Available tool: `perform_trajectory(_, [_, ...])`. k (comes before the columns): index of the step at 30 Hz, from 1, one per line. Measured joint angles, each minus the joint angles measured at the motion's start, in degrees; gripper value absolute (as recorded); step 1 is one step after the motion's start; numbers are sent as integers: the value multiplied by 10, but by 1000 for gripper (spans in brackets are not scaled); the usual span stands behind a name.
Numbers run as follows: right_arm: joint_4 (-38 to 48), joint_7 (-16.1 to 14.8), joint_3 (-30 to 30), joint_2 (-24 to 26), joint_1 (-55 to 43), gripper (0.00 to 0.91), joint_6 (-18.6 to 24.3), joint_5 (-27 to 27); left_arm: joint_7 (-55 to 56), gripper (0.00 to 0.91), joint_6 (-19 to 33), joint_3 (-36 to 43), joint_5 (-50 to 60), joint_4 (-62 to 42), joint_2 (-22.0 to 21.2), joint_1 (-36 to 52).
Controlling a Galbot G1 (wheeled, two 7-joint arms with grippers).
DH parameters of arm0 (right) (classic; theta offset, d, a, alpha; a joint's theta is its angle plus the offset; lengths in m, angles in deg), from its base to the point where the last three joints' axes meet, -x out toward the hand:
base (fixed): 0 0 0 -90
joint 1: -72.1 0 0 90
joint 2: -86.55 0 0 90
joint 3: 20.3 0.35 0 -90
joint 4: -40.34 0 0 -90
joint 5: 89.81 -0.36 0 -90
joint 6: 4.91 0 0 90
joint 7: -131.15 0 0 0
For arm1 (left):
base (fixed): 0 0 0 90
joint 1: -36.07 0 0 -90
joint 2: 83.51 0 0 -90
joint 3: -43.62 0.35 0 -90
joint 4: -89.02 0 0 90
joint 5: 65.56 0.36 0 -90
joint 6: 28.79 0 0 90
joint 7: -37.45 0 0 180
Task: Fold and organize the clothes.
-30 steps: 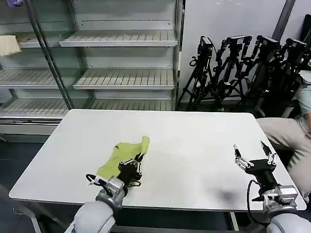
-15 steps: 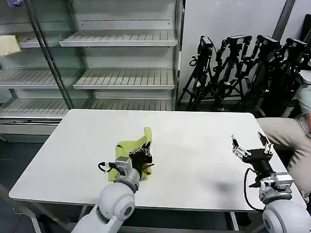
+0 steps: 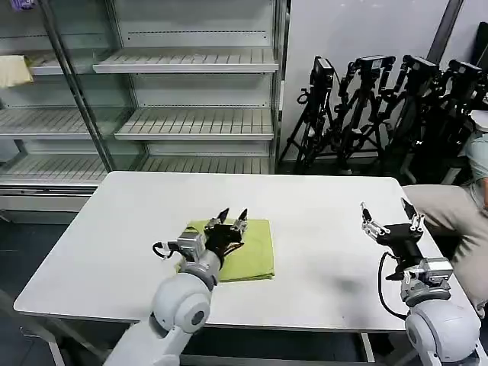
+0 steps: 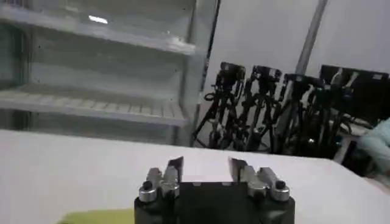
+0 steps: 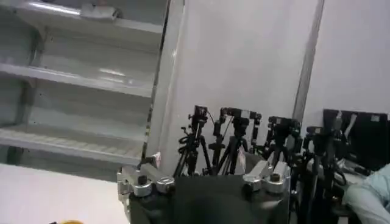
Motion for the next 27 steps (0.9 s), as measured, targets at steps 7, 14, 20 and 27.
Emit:
perform_trajectory(7, [16,5,-16,-14,-23,907,8,12,-132,907,79,-94,137,-51,66,-26])
perform_trajectory(14, [30,9,-39,-29,-43,907,20,32,-244,907,140,-192,213,-82,106,-63])
perform_trajectory(20, [30,4,-60,-31,-55,907,21,51,-303,907,186,-232,254,-93,118,-83])
perform_trajectory(27, [35,1,-86,-40,-62,907,20,66,-345,907,226,-259,289,-95,120,-95])
